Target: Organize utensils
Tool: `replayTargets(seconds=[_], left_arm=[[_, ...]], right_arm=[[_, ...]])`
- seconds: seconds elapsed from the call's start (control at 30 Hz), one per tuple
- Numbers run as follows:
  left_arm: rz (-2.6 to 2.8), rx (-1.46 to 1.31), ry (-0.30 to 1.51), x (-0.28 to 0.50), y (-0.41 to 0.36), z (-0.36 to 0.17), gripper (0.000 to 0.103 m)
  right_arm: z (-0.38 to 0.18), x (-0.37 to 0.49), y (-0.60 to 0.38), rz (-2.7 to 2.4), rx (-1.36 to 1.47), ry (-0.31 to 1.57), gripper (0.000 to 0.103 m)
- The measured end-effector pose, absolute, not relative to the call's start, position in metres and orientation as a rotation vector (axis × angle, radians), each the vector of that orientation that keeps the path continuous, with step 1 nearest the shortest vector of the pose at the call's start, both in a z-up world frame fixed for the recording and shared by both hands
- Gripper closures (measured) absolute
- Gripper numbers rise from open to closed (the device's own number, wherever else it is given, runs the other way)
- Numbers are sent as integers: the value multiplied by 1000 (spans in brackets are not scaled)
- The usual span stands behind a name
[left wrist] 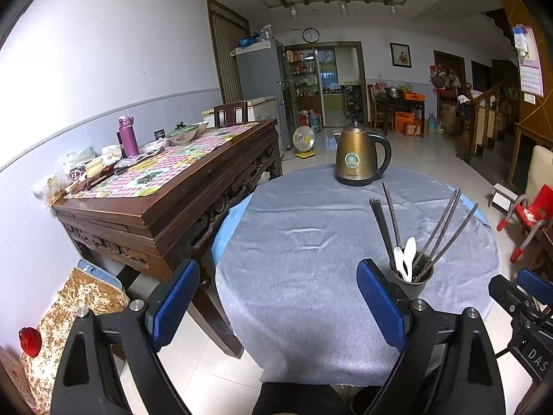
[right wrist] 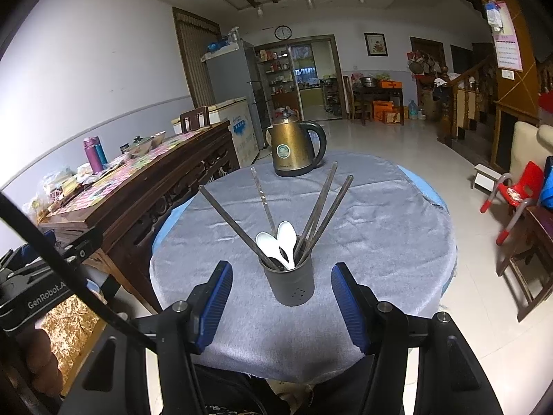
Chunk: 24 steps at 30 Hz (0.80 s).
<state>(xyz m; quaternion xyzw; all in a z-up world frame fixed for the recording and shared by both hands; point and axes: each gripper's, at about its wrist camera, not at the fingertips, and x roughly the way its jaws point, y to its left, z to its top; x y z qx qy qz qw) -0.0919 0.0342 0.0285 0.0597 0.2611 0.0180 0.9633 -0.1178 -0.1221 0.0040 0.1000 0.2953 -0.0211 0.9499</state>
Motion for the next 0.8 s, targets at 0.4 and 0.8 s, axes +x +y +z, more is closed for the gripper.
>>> replayTargets(seconds=[0.4, 0.8], left_arm=[[47, 112, 529, -91, 39, 28, 10], [40, 121, 530, -92, 39, 26, 10]], right_arm=[[2, -115, -115, -35, 182, 602, 39], [2, -113, -114, -35, 181, 602, 39]])
